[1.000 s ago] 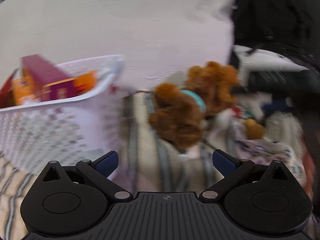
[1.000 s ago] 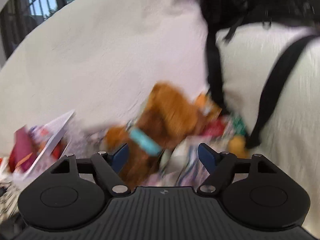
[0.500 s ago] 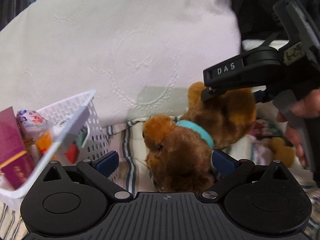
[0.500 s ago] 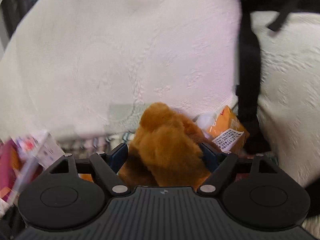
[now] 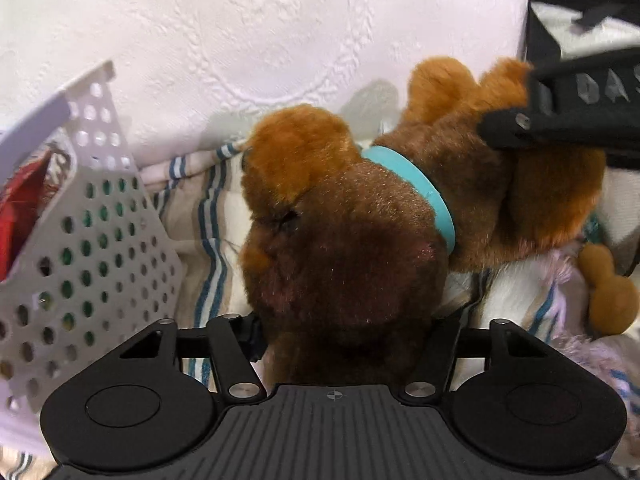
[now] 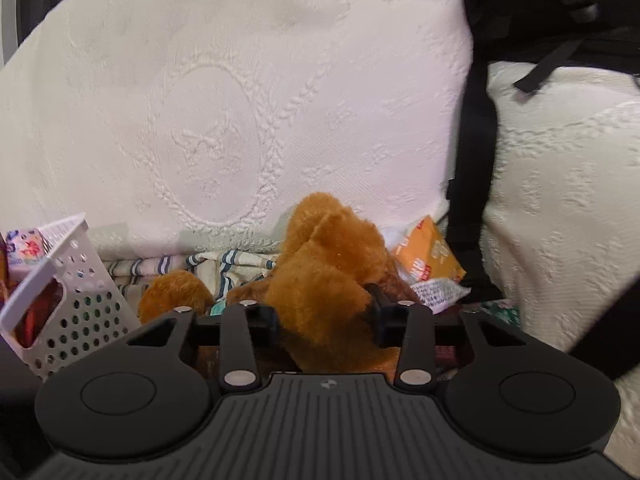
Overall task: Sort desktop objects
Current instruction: 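Grasp the brown plush dog with both grippers and lift it, then carry the plush dog with both grippers and drop it into the white basket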
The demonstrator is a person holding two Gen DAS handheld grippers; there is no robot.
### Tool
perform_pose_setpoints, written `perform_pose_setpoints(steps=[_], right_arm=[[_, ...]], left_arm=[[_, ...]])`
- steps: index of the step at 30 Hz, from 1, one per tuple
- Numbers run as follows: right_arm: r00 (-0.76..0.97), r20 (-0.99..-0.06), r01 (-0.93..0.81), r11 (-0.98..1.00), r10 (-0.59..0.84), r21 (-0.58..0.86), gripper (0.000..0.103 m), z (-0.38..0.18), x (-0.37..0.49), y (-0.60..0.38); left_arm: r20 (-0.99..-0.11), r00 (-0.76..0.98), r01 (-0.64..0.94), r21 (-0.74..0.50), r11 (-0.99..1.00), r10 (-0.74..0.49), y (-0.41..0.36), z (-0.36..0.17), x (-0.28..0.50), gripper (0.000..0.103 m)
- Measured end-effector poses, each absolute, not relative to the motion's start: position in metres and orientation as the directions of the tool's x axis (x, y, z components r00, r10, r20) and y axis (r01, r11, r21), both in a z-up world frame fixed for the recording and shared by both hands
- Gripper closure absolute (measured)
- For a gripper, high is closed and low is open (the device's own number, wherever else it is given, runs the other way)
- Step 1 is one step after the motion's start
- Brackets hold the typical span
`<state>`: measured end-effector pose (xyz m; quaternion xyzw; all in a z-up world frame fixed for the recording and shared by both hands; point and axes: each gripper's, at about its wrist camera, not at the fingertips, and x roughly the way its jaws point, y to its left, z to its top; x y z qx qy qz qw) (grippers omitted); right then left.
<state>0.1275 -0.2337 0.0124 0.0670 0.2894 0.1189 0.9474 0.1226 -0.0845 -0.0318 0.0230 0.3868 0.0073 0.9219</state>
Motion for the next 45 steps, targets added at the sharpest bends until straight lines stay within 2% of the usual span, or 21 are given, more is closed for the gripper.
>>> perform_pose_setpoints(steps=[5, 16, 25, 30, 33, 37, 41, 43, 45], right_arm=[[0.823, -0.506, -0.174, 0.963, 0.257, 0.205, 0.067, 0.031, 0.097, -0.243], [0.887, -0.338, -0.273, 0.947, 0.316, 0.169, 0.068, 0.118, -0.003, -0.231], [0.884, -0.194, -0.382, 0.897, 0.424, 0.222, 0.068, 0.183, -0.036, -0.166], [0.855, -0.152, -0.454, 0.858, 0.496, 0.241, 0.068, 0.199, -0.033, -0.110], [0.836, -0.163, -0.479, 0.841, 0.524, 0.251, 0.068, 0.199, -0.024, -0.074], [0.787, -0.252, -0.492, 0.819, 0.563, 0.295, 0.070, 0.170, 0.004, -0.028], [0.732, -0.373, -0.493, 0.821, 0.570, 0.287, 0.070, 0.119, 0.030, 0.012], [0.701, -0.392, -0.526, 0.803, 0.596, 0.281, 0.067, 0.106, 0.035, 0.029], [0.702, -0.403, -0.554, 0.806, 0.587, 0.208, 0.066, 0.104, 0.033, 0.047]], left_arm=[[-0.670, 0.742, 0.026, 0.069, 0.997, 0.027, -0.088, -0.004, 0.087, 0.045], [-0.509, 0.861, 0.041, 0.035, 0.999, -0.017, -0.063, 0.092, -0.011, 0.045], [-0.333, 0.934, -0.089, 0.124, 0.988, 0.126, -0.008, 0.184, -0.078, 0.047], [-0.284, 0.934, -0.180, 0.150, 0.972, 0.216, 0.037, 0.204, -0.091, 0.053], [-0.304, 0.912, -0.231, 0.181, 0.956, 0.277, 0.074, 0.206, -0.070, 0.053], [-0.375, 0.869, -0.281, 0.162, 0.946, 0.323, 0.119, 0.180, -0.053, 0.053], [-0.481, 0.800, -0.307, 0.186, 0.933, 0.359, 0.146, 0.120, -0.028, 0.048], [-0.541, 0.757, -0.305, 0.202, 0.931, 0.366, 0.155, 0.091, -0.018, 0.044], [-0.586, 0.727, -0.313, 0.179, 0.933, 0.357, 0.165, 0.071, -0.013, 0.044]])
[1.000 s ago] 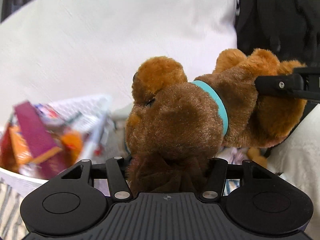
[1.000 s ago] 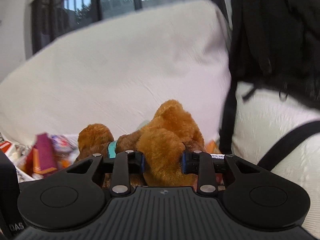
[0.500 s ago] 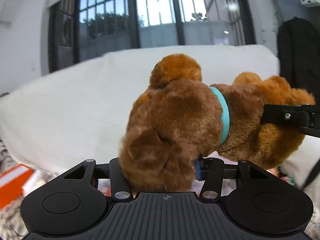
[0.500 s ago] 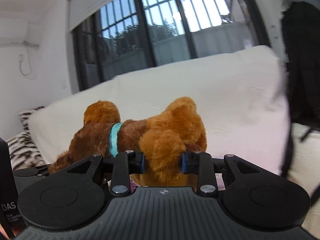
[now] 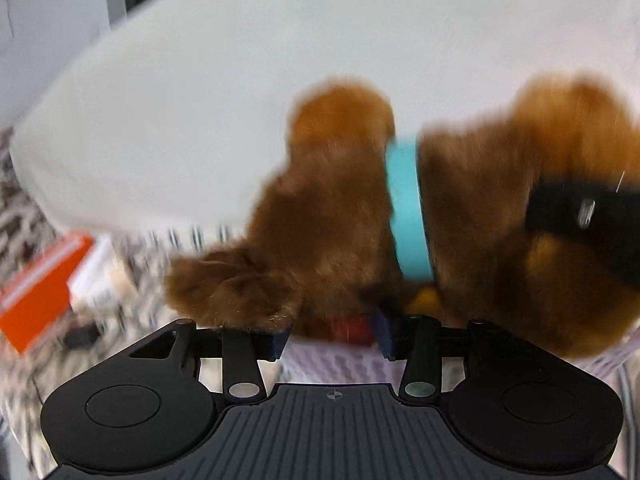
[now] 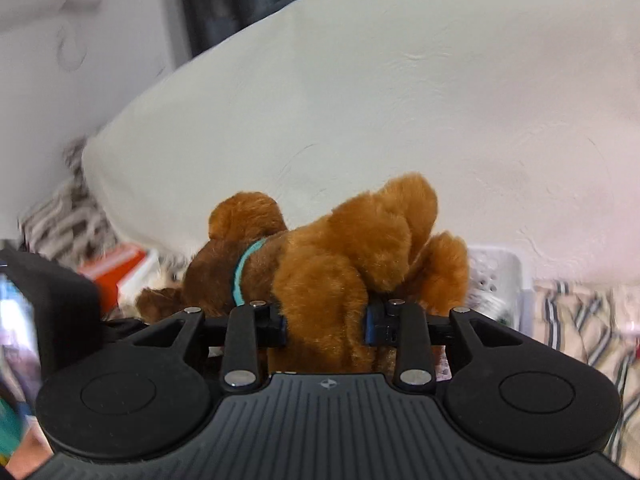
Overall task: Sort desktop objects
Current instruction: 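Carry the plush dog with both grippers and drop it into the white basket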
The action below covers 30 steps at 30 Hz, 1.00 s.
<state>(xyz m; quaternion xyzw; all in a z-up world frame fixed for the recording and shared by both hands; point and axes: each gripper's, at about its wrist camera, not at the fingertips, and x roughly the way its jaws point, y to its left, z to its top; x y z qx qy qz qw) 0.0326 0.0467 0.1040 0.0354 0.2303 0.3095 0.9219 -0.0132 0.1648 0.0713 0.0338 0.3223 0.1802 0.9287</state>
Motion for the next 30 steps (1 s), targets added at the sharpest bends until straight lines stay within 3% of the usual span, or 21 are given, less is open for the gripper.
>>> perform_pose_setpoints(steps=[5, 9, 13, 20, 22, 24, 30], right_arm=[[0.722, -0.430, -0.519, 0.835, 0.543, 0.182, 0.065, 0.113, 0.063, 0.064], [0.770, -0.456, -0.478, 0.877, 0.447, 0.053, 0.064, 0.115, 0.084, 0.082], [0.794, -0.481, -0.416, 0.909, 0.372, 0.018, 0.064, 0.111, 0.112, 0.078], [0.771, -0.546, -0.340, 0.937, 0.327, 0.081, 0.063, 0.089, 0.159, 0.039], [0.743, -0.555, -0.327, 0.927, 0.373, 0.185, 0.063, 0.084, 0.164, 0.013], [0.739, -0.567, -0.329, 0.929, 0.364, 0.168, 0.062, 0.079, 0.162, 0.000], [0.790, -0.492, -0.311, 0.931, 0.364, 0.190, 0.059, 0.093, 0.134, -0.015]], left_arm=[[-0.544, 0.758, -0.349, 0.128, 0.928, 0.360, 0.175, 0.069, -0.024, 0.036], [-0.516, 0.752, -0.376, 0.173, 0.910, 0.409, 0.178, 0.094, 0.011, 0.033], [-0.489, 0.769, -0.359, 0.203, 0.911, 0.412, 0.176, 0.109, 0.034, 0.030], [-0.481, 0.794, -0.309, 0.208, 0.928, 0.372, 0.173, 0.105, 0.045, 0.027], [-0.475, 0.803, -0.291, 0.214, 0.932, 0.360, 0.165, 0.105, 0.046, 0.026], [-0.471, 0.808, -0.282, 0.217, 0.935, 0.353, 0.157, 0.106, 0.050, 0.027], [-0.447, 0.821, -0.291, 0.207, 0.934, 0.355, 0.138, 0.112, 0.048, 0.029]])
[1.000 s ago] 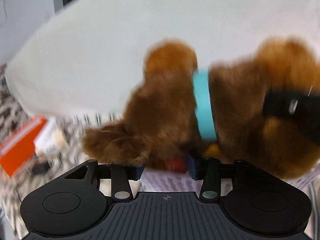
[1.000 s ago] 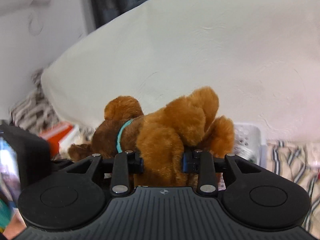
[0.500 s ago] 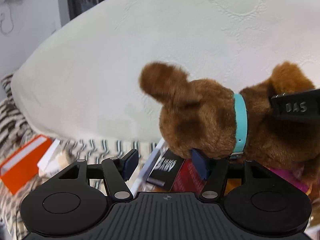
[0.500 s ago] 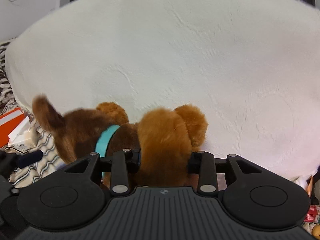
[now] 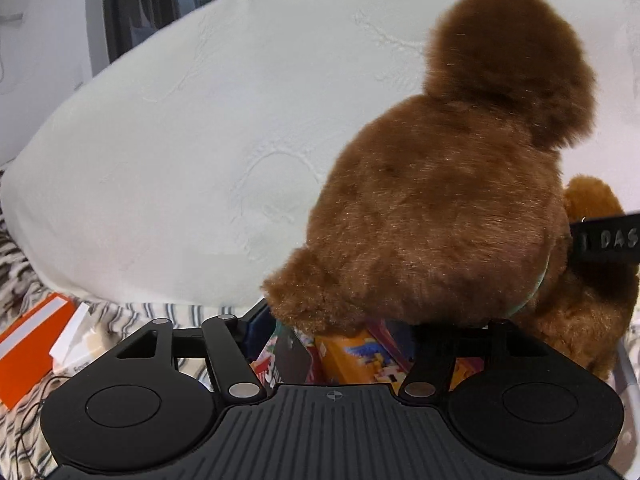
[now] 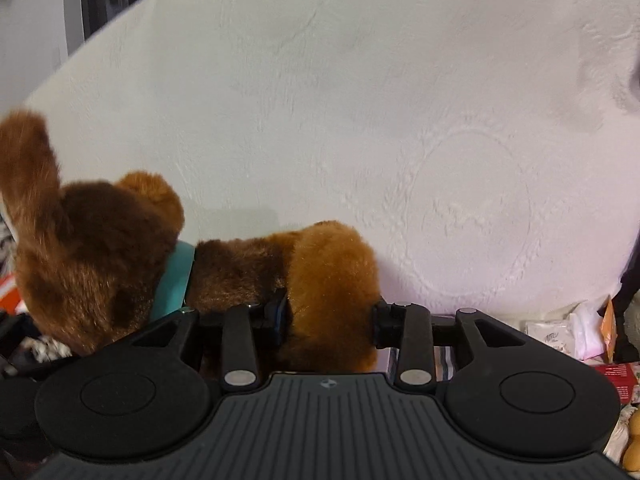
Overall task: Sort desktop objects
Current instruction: 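Carry the plush dog with both grippers and drop it into the white basket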
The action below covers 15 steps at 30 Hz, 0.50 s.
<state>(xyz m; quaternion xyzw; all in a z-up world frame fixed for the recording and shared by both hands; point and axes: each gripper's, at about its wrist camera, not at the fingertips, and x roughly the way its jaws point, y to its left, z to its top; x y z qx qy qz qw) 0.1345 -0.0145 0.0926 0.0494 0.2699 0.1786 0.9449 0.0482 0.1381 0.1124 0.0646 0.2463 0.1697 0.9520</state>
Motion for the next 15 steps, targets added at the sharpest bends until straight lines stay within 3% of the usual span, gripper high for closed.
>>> perform_pose_setpoints(steps=[2, 5, 9, 11, 12, 13, 15], right_arm=[[0.799, -0.469, -0.317, 0.927, 0.376, 0.203, 0.058, 0.094, 0.130, -0.019], [0.776, -0.517, -0.337, 0.930, 0.362, 0.145, 0.057, 0.077, 0.146, -0.005], [0.821, -0.466, -0.324, 0.941, 0.329, 0.093, 0.057, 0.063, 0.141, 0.000], [0.837, -0.452, -0.302, 0.949, 0.307, 0.085, 0.035, 0.067, 0.136, -0.007], [0.848, -0.442, -0.283, 0.955, 0.292, 0.089, 0.017, 0.069, 0.135, -0.011], [0.851, -0.434, -0.281, 0.955, 0.296, 0.100, 0.008, 0.072, 0.131, -0.018], [0.834, -0.415, -0.332, 0.932, 0.363, 0.147, 0.007, 0.076, 0.120, -0.033]], left_arm=[[-0.442, 0.822, -0.302, 0.193, 0.933, 0.358, 0.138, 0.113, 0.048, 0.029], [-0.511, 0.783, -0.282, 0.215, 0.935, 0.354, 0.136, 0.103, 0.069, 0.029], [-0.527, 0.775, -0.260, 0.238, 0.936, 0.349, 0.125, 0.091, 0.077, 0.028], [-0.517, 0.775, -0.266, 0.257, 0.929, 0.364, 0.125, 0.093, 0.073, 0.026], [-0.519, 0.773, -0.268, 0.257, 0.929, 0.366, 0.127, 0.094, 0.070, 0.024], [-0.522, 0.771, -0.269, 0.252, 0.929, 0.365, 0.130, 0.095, 0.067, 0.020], [-0.522, 0.773, -0.276, 0.237, 0.932, 0.362, 0.135, 0.095, 0.057, 0.016]])
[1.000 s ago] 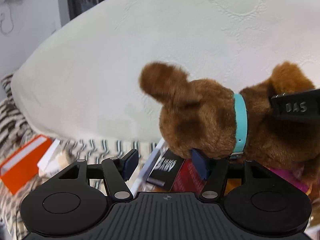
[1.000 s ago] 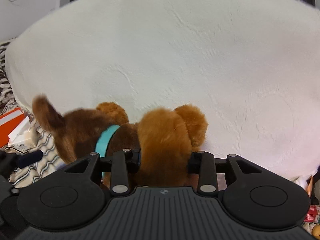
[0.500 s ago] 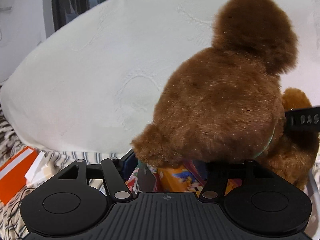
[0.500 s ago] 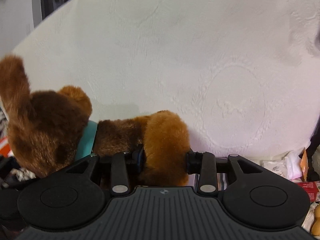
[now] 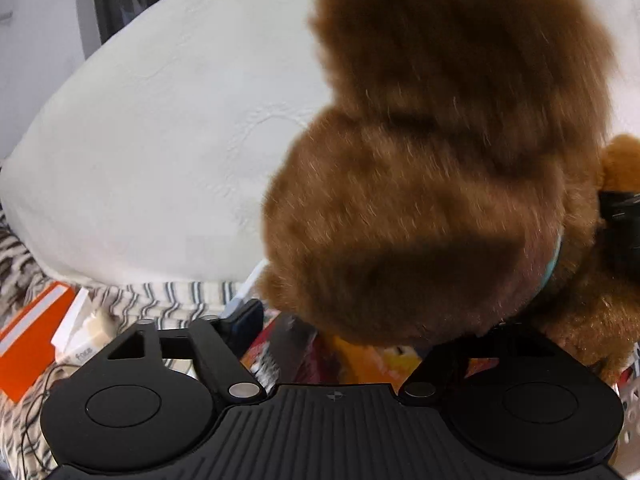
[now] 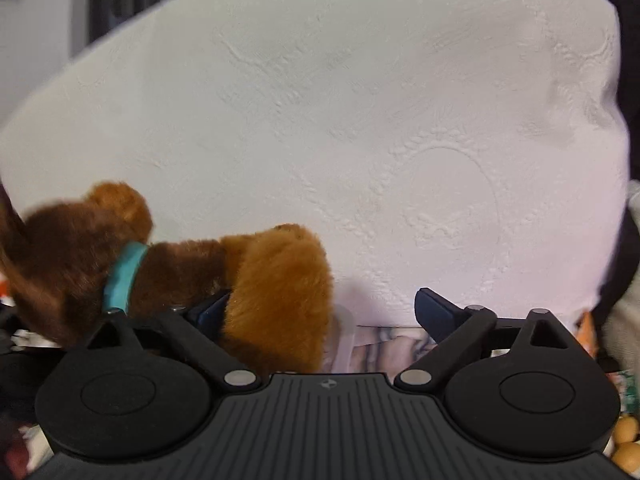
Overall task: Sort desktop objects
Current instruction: 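Carry the plush dog with both grippers and drop it into the white basket, then grasp the white tissue pack on the blanket with the right gripper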
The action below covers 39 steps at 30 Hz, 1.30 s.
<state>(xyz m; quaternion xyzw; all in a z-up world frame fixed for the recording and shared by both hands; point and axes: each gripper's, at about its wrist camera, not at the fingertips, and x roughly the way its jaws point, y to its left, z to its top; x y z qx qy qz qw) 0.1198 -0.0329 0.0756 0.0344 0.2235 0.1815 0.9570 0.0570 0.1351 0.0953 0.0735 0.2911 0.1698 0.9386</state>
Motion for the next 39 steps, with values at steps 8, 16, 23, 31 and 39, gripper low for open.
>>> perform_pose_setpoints(steps=[8, 16, 23, 31, 39], right_arm=[[0.807, -0.340, -0.423, 0.875, 0.482, 0.237, 0.004, 0.082, 0.049, -0.083], [0.817, -0.416, -0.331, 0.916, 0.399, 0.227, 0.003, 0.056, 0.046, -0.156], [0.833, -0.489, -0.169, 0.961, 0.258, 0.218, 0.003, 0.025, 0.059, -0.218], [0.794, -0.565, -0.081, 0.960, 0.226, 0.270, 0.010, 0.007, 0.091, -0.248], [0.749, -0.637, 0.035, 0.950, 0.180, 0.310, 0.010, -0.022, 0.175, -0.245]], left_arm=[[-0.483, 0.818, -0.278, 0.144, 0.950, 0.313, 0.128, 0.103, -0.002, 0.010], [-0.421, 0.890, -0.163, 0.062, 0.985, 0.174, 0.078, 0.109, -0.057, 0.001], [-0.419, 0.907, 0.052, 0.021, 0.998, -0.038, -0.010, 0.091, -0.083, 0.000], [-0.485, 0.860, 0.191, 0.010, 0.981, -0.162, -0.077, 0.024, -0.063, 0.000], [-0.557, 0.816, 0.203, 0.019, 0.979, -0.158, -0.078, -0.018, -0.038, 0.000]])
